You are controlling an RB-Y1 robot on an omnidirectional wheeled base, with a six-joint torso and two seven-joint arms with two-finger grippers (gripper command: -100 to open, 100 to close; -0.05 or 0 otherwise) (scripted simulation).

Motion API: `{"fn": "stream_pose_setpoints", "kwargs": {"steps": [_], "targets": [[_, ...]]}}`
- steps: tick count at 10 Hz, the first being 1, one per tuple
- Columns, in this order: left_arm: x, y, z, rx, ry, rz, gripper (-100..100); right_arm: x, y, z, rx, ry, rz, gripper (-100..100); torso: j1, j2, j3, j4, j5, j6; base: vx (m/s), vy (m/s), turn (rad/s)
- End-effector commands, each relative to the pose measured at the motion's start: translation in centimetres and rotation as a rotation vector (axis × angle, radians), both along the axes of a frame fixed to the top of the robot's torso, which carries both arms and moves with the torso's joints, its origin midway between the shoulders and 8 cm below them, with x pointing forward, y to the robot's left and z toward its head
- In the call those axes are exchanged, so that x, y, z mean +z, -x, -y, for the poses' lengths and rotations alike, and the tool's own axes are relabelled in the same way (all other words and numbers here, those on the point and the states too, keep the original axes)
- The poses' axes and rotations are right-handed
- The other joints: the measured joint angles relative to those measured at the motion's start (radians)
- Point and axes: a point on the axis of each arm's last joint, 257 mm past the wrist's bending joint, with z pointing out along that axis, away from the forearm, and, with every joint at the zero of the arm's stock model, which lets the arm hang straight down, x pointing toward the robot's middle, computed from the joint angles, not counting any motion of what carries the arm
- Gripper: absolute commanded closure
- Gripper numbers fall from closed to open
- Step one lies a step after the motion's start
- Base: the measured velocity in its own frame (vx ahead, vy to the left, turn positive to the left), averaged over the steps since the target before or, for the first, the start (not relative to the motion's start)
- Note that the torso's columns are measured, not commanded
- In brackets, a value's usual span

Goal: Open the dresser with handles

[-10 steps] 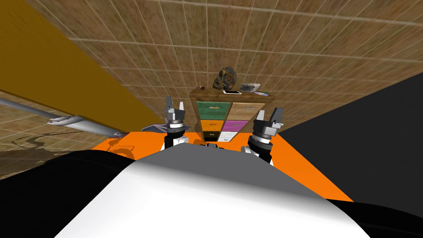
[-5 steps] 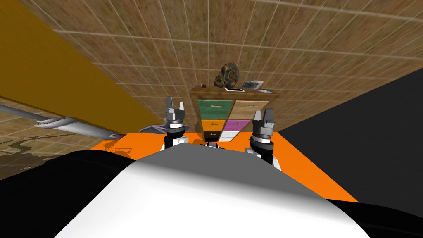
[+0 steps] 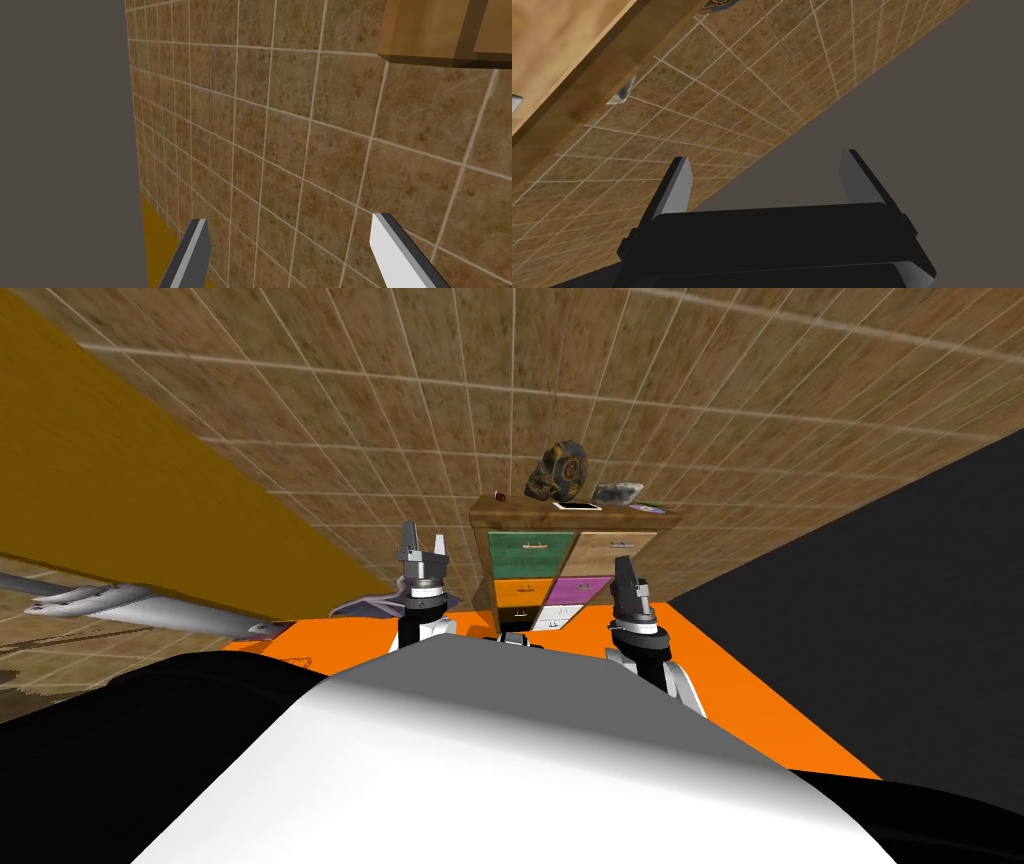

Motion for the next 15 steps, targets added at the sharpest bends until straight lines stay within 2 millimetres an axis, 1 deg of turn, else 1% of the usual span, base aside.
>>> {"fn": "stream_pose_setpoints", "kwargs": {"steps": [1, 2, 3, 5, 6, 8, 9, 11, 12, 15], "targets": [[0.0, 0.0, 0.0, 0.000, 0.000, 0.000, 0, -0.7, -0.4, 0.0, -0.074, 0.130, 0.004, -100, -0.002, 0.000, 0.000, 0.000, -0.001, 0.000, 0.017, 0.098, -0.061], [0.0, 0.0, 0.0, 0.000, 0.000, 0.000, 0, -0.9, -0.6, 0.3, -0.117, 0.196, 0.008, -100, -0.002, 0.000, 0.000, 0.000, -0.001, 0.000, 0.013, 0.104, -0.126], [0.0, 0.0, 0.0, 0.000, 0.000, 0.000, 0, -1.0, -0.6, 0.2, -0.120, 0.205, 0.008, -100, -0.001, 0.001, 0.000, 0.000, 0.000, 0.000, 0.008, 0.083, -0.037], [0.0, 0.0, 0.0, 0.000, 0.000, 0.000, 0, -1.7, -1.1, 0.8, -0.211, 0.346, 0.018, -100, 0.000, 0.001, 0.001, 0.000, 0.000, 0.000, 0.012, 0.106, -0.078], [0.0, 0.0, 0.0, 0.000, 0.000, 0.000, 0, -1.8, -1.1, 0.7, -0.214, 0.356, 0.018, -100, 0.001, 0.000, 0.000, 0.000, 0.000, 0.000, 0.013, 0.095, -0.053], [0.0, 0.0, 0.0, 0.000, 0.000, 0.000, 0, -2.4, -1.6, 1.5, -0.304, 0.496, 0.029, -100, 0.000, 0.001, 0.000, 0.000, 0.000, 0.000, 0.007, 0.120, -0.100], [0.0, 0.0, 0.0, 0.000, 0.000, 0.000, 0, -2.5, -1.6, 1.4, -0.309, 0.509, 0.030, -100, 0.001, 0.001, 0.000, 0.000, 0.000, 0.000, 0.008, 0.098, -0.038], [0.0, 0.0, 0.0, 0.000, 0.000, 0.000, 0, -3.2, -2.1, 2.3, -0.398, 0.650, 0.043, -100, -0.002, 0.000, 0.000, 0.000, -0.001, 0.000, 0.006, 0.103, -0.074], [0.0, 0.0, 0.0, 0.000, 0.000, 0.000, 0, -3.3, -2.2, 2.3, -0.401, 0.661, 0.043, -100, 0.000, 0.001, 0.000, 0.000, 0.000, 0.000, 0.002, 0.104, -0.042], [0.0, 0.0, 0.0, 0.000, 0.000, 0.000, 0, -4.2, -3.0, 3.9, -0.525, 0.862, 0.062, -100, 0.001, 0.001, 0.000, 0.000, 0.000, 0.000, 0.002, 0.131, -0.066]]}}
